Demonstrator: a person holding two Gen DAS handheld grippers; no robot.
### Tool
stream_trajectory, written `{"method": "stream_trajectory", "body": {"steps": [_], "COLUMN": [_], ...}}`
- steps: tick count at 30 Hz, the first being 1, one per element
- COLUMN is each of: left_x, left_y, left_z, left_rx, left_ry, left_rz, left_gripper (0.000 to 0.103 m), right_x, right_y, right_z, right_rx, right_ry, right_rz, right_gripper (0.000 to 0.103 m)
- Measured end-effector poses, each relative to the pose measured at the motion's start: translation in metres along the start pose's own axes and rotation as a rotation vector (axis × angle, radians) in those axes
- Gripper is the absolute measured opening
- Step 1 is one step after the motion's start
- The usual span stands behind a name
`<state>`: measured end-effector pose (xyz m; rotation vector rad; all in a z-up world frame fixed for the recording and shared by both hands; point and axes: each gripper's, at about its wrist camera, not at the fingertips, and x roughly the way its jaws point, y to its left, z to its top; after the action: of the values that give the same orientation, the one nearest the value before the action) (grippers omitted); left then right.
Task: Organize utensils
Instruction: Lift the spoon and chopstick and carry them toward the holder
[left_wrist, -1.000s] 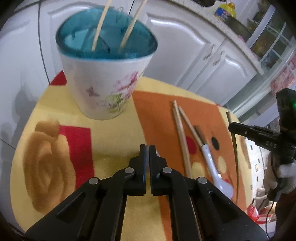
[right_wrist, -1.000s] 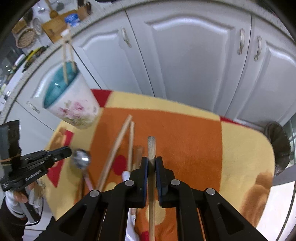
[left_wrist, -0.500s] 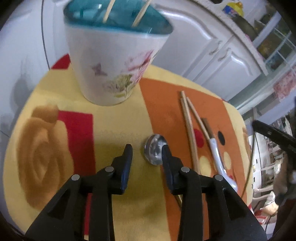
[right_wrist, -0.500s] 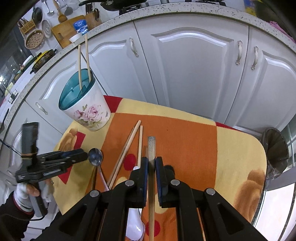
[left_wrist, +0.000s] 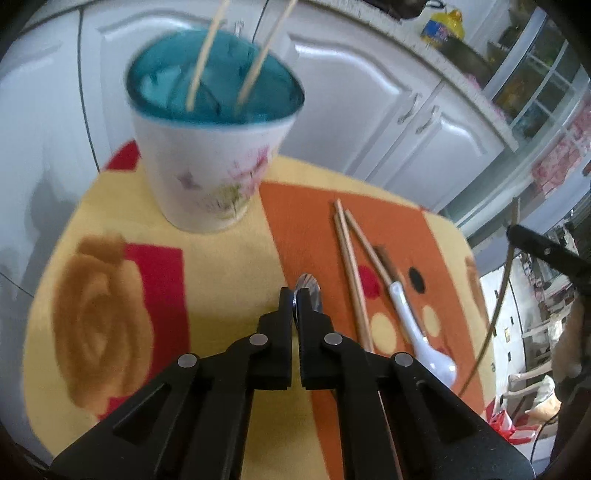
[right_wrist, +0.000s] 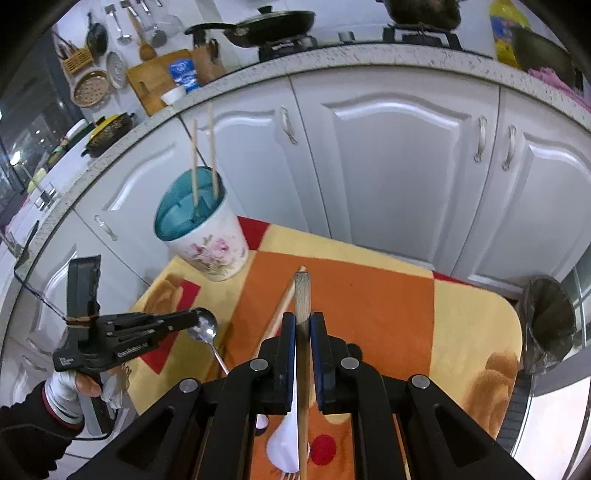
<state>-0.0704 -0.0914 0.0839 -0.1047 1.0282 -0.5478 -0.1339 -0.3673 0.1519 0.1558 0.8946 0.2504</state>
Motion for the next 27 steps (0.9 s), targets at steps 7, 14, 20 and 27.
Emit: {"method": "stream_trajectory", "body": {"steps": [7,14,20,27], "left_x": [-0.041,-0.075,-0.096,-0.111], "left_y": [-0.005,-0.002,0.000,0.005], "left_z": [0.006,0.011,0.017,0.021], "left_rx": [0.032,0.033,0.041,0.034], "left_ry": [-0.076,-0.136,-0.174,-0.207], "left_rz": [0.001,0.011,0.028,0.049], "left_gripper": [0.001,0.001,0.001,0.001], "right_x": [-0.026,-0.046,-0.054,-0.061], "right_y": [0.014,0.023,0.038,0.059], "right_z": [0.010,0.022,0.033,0.053], "right_rx": [-0.035,-0.034,-0.068,-0.114], "right_ry": [-0.056,-0.119,-0.142,-0.170], "right_rz": [0.026,0.067,0.086,0.103], "right_gripper": [0.008,0.008,0.007,0.007]}}
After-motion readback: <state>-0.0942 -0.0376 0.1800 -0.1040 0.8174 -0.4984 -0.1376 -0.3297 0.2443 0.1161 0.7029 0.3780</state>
